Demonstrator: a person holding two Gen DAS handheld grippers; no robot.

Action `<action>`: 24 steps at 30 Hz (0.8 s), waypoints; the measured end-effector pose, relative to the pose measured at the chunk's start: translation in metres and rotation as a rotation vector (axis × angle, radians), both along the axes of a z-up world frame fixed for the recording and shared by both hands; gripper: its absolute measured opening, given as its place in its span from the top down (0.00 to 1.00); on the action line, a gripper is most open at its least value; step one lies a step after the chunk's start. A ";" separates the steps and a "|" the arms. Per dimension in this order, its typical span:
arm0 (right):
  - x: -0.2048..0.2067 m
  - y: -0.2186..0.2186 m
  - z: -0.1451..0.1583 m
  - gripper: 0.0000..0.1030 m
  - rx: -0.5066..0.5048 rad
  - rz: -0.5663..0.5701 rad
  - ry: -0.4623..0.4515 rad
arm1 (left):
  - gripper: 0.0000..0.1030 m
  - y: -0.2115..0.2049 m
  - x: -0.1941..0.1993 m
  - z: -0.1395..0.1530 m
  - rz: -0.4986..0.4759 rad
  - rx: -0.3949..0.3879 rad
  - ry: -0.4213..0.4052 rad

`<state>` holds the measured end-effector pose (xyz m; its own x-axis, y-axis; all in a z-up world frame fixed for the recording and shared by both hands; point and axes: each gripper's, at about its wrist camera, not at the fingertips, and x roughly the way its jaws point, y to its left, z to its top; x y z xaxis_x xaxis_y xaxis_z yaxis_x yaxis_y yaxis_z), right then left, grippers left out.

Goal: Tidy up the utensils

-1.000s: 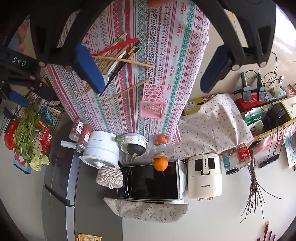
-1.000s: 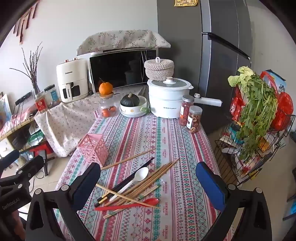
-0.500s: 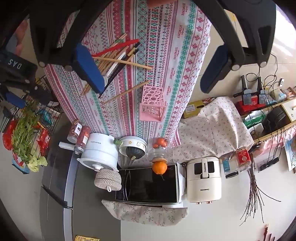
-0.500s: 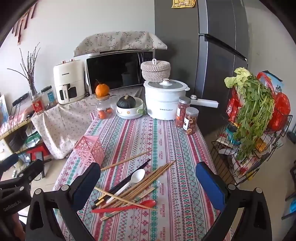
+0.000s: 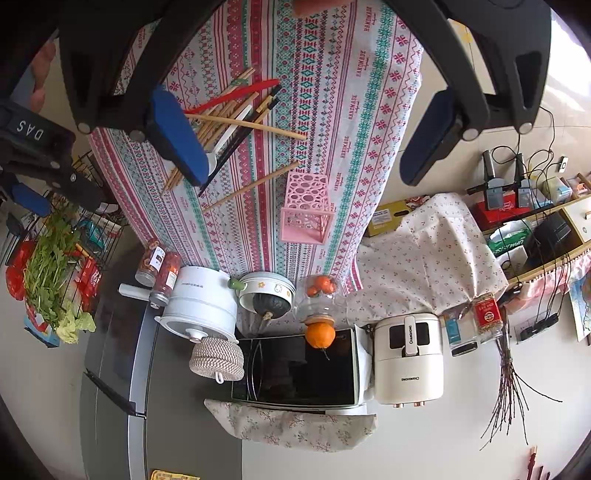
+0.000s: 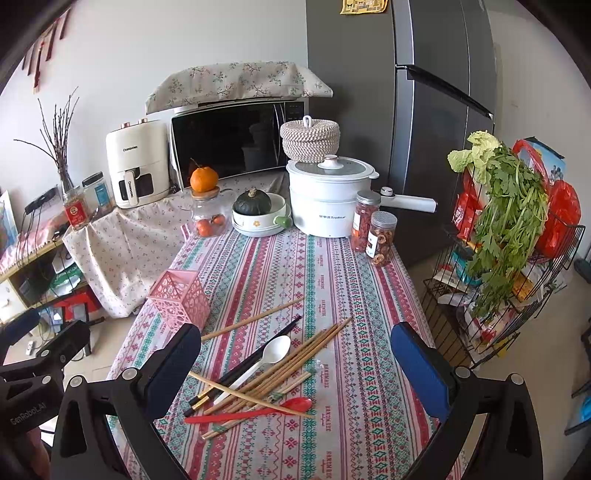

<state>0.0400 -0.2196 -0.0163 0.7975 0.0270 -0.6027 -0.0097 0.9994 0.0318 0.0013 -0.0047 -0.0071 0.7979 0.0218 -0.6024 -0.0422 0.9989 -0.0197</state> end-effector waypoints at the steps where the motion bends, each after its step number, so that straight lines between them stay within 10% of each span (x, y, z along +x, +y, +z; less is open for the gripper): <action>1: 0.000 0.000 0.000 0.00 0.000 0.000 0.000 | 0.00 0.000 0.000 -0.001 -0.001 0.000 0.000; 24: -0.001 0.001 -0.002 0.00 0.007 -0.001 0.000 | 0.00 -0.006 -0.001 -0.001 -0.007 -0.001 0.003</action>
<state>0.0393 -0.2189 -0.0180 0.7978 0.0300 -0.6022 -0.0085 0.9992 0.0385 0.0003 -0.0103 -0.0084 0.7960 0.0159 -0.6051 -0.0352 0.9992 -0.0201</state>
